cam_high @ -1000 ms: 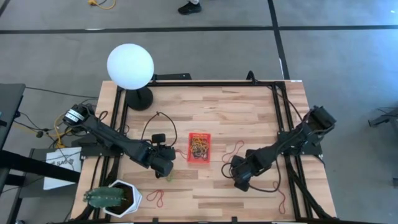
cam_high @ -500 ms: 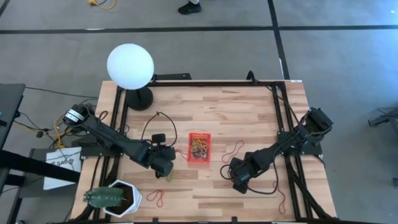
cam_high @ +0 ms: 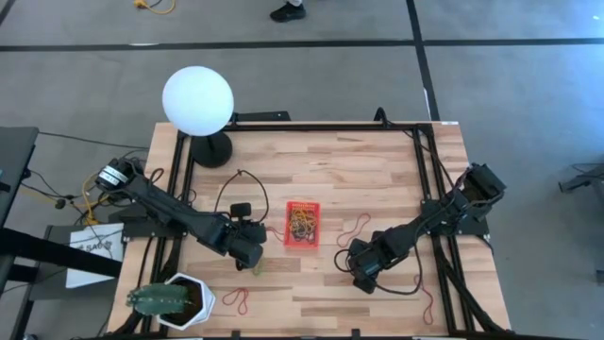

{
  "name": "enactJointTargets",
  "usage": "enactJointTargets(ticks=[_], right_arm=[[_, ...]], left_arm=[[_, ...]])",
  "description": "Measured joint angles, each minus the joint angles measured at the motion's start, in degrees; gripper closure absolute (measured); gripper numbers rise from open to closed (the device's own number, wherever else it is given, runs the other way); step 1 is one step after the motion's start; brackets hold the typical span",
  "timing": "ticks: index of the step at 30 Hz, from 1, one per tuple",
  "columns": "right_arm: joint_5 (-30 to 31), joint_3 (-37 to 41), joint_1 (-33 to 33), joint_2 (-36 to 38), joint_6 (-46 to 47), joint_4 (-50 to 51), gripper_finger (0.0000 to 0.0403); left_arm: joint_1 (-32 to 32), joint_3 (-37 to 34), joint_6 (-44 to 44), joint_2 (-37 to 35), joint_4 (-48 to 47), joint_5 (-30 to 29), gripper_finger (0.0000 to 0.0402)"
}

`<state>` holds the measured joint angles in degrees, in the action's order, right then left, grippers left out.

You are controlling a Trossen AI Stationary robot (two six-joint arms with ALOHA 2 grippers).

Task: Pick and place items into bin
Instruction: Put the right green rubber band into the orange bin

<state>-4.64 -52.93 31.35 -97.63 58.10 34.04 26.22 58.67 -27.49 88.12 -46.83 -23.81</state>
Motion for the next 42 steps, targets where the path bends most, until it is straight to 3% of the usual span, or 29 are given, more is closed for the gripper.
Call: enactJointTargets(ticks=[14,24,31,34,39,42], right_arm=[[-0.11,-0.04,0.02,0.02,0.00,-1.43,0.0330],[-0.17,-0.56,0.02,-4.01,-2.33,-0.85,0.0332],[-0.75,-1.49,0.04,-2.67,-10.96,-0.43,0.0389],[-0.39,-3.71,0.11,-1.12,-15.95,-0.78,0.0396],[5.71,-8.83,-0.81,2.11,-26.68,-0.55,0.0400],[15.83,-11.53,-2.28,3.74,-33.00,-0.11,0.0401]], left_arm=[[0.02,0.00,0.00,0.00,0.02,0.02,0.0310],[0.01,0.02,-0.08,-0.02,0.28,0.00,0.0310],[-0.01,0.02,-0.07,-0.02,0.42,-0.04,0.0310],[-0.01,0.02,-0.07,-0.02,0.54,-0.07,0.0310],[-0.01,0.02,-0.06,-0.02,1.24,-1.14,0.0310],[-0.01,0.02,-1.31,-0.02,1.32,-4.84,0.0310]])
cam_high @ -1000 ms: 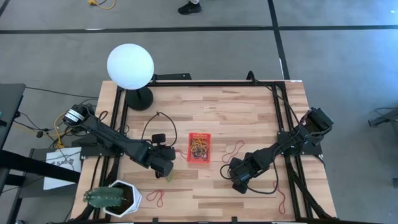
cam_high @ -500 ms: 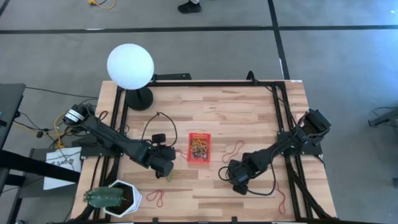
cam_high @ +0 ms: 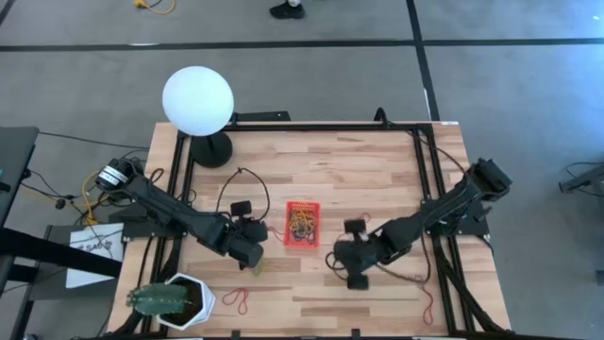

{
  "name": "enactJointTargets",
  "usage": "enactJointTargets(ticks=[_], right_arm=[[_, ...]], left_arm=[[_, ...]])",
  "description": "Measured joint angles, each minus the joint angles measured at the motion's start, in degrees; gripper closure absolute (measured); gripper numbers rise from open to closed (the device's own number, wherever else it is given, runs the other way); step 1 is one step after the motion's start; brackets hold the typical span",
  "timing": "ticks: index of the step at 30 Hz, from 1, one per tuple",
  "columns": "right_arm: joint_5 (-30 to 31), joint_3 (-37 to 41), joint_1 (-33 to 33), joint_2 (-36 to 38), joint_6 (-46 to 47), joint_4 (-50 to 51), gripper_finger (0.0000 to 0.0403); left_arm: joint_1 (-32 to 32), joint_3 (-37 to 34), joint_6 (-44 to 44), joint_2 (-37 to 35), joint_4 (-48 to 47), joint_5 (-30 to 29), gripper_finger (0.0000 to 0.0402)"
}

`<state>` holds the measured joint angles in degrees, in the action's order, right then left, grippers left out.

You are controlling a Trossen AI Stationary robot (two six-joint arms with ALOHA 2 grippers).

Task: Pick and place items into bin
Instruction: Put the right green rubber band into the orange bin, then put the green rubber band into the orange bin

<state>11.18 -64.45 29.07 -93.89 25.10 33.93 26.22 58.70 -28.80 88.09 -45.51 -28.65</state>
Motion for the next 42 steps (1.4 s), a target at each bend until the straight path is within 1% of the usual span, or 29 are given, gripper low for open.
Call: enactJointTargets(ticks=[2,4,5,7,9,11,13,15,16,18,20,22,23,27,29,33,34,38,42], right_arm=[[8.09,-1.25,-1.58,0.24,-4.86,-1.13,0.0401],[14.41,-1.61,-3.69,-0.17,-7.95,-2.74,0.0401],[16.48,-1.63,-4.96,-0.29,-9.17,-4.64,0.0401],[18.22,-1.73,-7.45,-0.41,-10.53,-8.78,0.0402],[18.30,-2.02,-9.94,-2.07,-10.96,-13.74,0.0401],[18.05,-1.55,-11.44,-2.68,-13.29,-14.18,0.0402],[18.02,-2.16,-12.62,-4.40,-14.79,-18.93,0.0402],[17.42,-1.64,-13.59,-4.91,-14.97,-17.69,0.0402],[17.11,-1.57,-13.86,-5.34,-15.07,-17.91,0.0402],[16.62,-2.23,-14.81,-7.91,-15.05,-21.49,0.0402],[16.21,-1.42,-15.48,-8.80,-15.08,-19.34,0.0402],[15.07,-2.16,-16.29,-11.11,-15.19,-23.45,0.0401],[14.86,-2.16,-16.66,-11.78,-15.84,-23.79,0.0400],[14.63,-3.31,-17.56,-15.67,-19.08,-23.10,0.0382],[14.55,-4.52,-17.95,-16.96,-19.60,-22.82,0.0366],[14.40,-7.59,-18.46,-19.57,-20.75,-20.88,0.0331],[14.40,-8.16,-18.47,-20.01,-21.14,-20.28,0.0324],[14.40,-10.28,-18.45,-19.89,-21.09,-18.18,0.0301],[14.32,-11.88,-17.17,-18.79,-18.36,-13.76,0.0292]], left_arm=[[0.00,0.00,-1.93,0.00,-0.12,-3.25,0.0310],[0.00,0.00,-3.72,0.00,-0.73,-6.09,0.0310],[0.00,0.00,-4.61,0.00,-1.21,-6.96,0.0310],[-0.04,0.00,-6.56,0.00,-2.67,-8.12,0.0310],[-0.02,0.00,-8.72,0.00,-4.54,-8.54,0.0310],[-0.02,0.00,-10.73,-0.01,-6.71,-8.90,0.0310],[0.00,0.00,-12.61,-0.02,-8.43,-8.93,0.0310],[-0.02,0.00,-13.88,-0.02,-9.42,-8.93,0.0310],[0.00,-0.04,-14.08,0.04,-9.15,-8.85,0.0310],[0.00,-0.49,-14.51,0.09,-8.49,-8.26,0.0310],[0.00,-1.47,-14.50,0.09,-6.39,-6.92,0.0310],[0.00,-2.65,-14.24,0.15,-3.94,-5.29,0.0310],[0.00,-2.83,-13.83,0.17,-3.84,-4.14,0.0310],[0.15,-3.51,-12.98,0.67,-2.14,0.81,0.0310],[0.82,-3.49,-12.88,1.03,1.01,2.57,0.0310],[2.39,-3.45,-9.22,1.32,6.92,9.56,0.0310],[2.80,-3.45,-8.40,1.51,7.78,10.35,0.0310],[3.84,-3.41,-6.87,3.20,8.15,10.39,0.0310],[3.96,-3.41,-7.65,6.38,8.21,10.13,0.0310]])
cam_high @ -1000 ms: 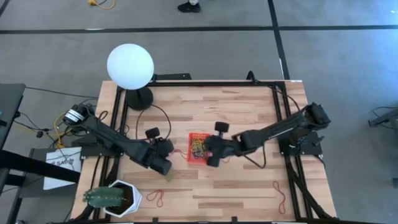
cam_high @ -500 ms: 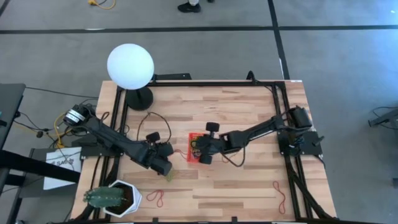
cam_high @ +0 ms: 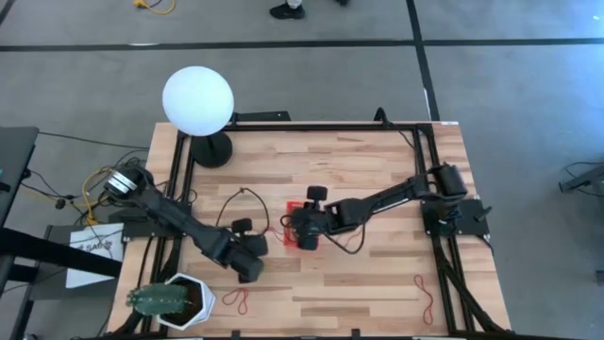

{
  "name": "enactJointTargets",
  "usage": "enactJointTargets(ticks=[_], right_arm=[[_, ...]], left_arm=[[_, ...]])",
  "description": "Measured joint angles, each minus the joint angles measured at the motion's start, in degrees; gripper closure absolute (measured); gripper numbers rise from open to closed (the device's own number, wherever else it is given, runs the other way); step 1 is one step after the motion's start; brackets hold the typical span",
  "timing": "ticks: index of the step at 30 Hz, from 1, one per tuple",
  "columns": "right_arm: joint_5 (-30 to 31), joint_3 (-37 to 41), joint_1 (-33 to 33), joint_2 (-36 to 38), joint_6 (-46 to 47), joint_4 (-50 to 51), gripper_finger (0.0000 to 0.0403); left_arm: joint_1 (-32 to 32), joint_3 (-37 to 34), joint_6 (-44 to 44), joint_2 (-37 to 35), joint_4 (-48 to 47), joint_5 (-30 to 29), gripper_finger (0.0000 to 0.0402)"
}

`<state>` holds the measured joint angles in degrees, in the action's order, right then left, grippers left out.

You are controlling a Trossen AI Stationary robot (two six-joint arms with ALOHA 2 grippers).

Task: Pick and place items into bin
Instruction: Put the green rubber band into the orange bin

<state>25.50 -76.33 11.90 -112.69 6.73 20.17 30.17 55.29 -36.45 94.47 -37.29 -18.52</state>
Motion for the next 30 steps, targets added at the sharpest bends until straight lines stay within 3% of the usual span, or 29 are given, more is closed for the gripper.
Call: enactJointTargets(ticks=[7,15,20,23,30], right_arm=[[-0.07,-0.31,2.26,2.02,1.44,0.29,0.0292],[-0.10,-0.22,3.49,1.78,2.30,1.34,0.0292],[-0.12,-0.22,3.49,1.78,4.98,2.50,0.0292],[-0.12,-0.22,3.52,1.78,7.21,6.11,0.0292],[-0.20,-0.20,4.61,4.34,19.86,23.34,0.0292]], left_arm=[[0.04,0.18,0.49,6.94,1.48,0.06,0.0310],[0.02,0.22,0.69,8.13,2.33,-0.26,0.0314],[0.02,0.26,1.57,8.16,3.66,0.69,0.0381],[0.07,1.55,0.06,8.32,2.58,-0.25,0.0395],[-0.28,11.16,2.70,6.07,-7.71,-10.94,0.0401]])
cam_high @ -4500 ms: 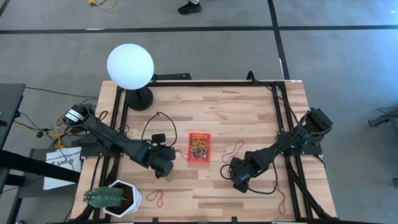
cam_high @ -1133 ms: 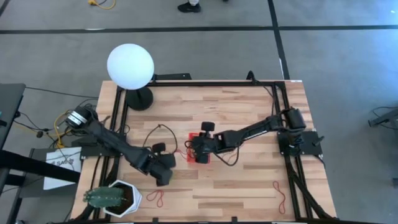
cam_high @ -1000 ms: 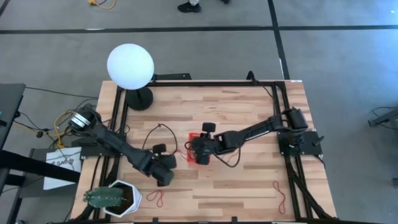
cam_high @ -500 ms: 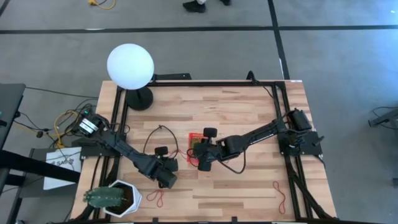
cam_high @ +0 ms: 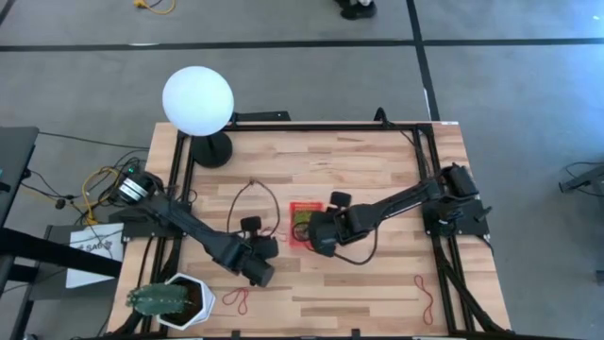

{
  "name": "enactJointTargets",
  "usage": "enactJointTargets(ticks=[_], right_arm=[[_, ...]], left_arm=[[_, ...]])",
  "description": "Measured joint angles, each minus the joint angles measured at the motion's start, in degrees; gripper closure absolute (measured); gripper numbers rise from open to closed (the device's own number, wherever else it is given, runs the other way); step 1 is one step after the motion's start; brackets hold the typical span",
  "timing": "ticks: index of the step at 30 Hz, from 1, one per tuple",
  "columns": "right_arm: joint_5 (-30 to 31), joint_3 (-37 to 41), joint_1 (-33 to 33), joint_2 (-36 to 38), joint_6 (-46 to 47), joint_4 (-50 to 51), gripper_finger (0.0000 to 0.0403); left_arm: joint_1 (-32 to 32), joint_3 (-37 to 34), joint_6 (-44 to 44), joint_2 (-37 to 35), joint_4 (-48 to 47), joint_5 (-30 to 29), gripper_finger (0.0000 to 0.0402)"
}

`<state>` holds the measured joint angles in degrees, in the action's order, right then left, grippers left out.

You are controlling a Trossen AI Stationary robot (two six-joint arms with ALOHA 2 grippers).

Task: Pick and place items into bin
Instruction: Put the green rubber band into the orange bin, then put the red rubber band into the orange bin

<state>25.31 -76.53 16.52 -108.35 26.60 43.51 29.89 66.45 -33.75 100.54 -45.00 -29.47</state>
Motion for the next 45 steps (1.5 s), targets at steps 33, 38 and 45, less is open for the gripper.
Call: enactJointTargets(ticks=[33,38,45], right_arm=[[8.03,0.00,11.86,4.08,17.02,10.31,0.0292],[7.94,0.00,11.86,4.08,16.97,9.26,0.0292],[7.82,0.00,11.86,4.08,16.95,8.74,0.0292]], left_arm=[[-22.17,-0.92,34.65,-1.04,32.24,18.68,0.0357],[-22.19,-1.74,34.63,-1.04,30.68,15.49,0.0315],[-22.10,-1.63,33.49,-1.47,27.12,14.46,0.0271]])
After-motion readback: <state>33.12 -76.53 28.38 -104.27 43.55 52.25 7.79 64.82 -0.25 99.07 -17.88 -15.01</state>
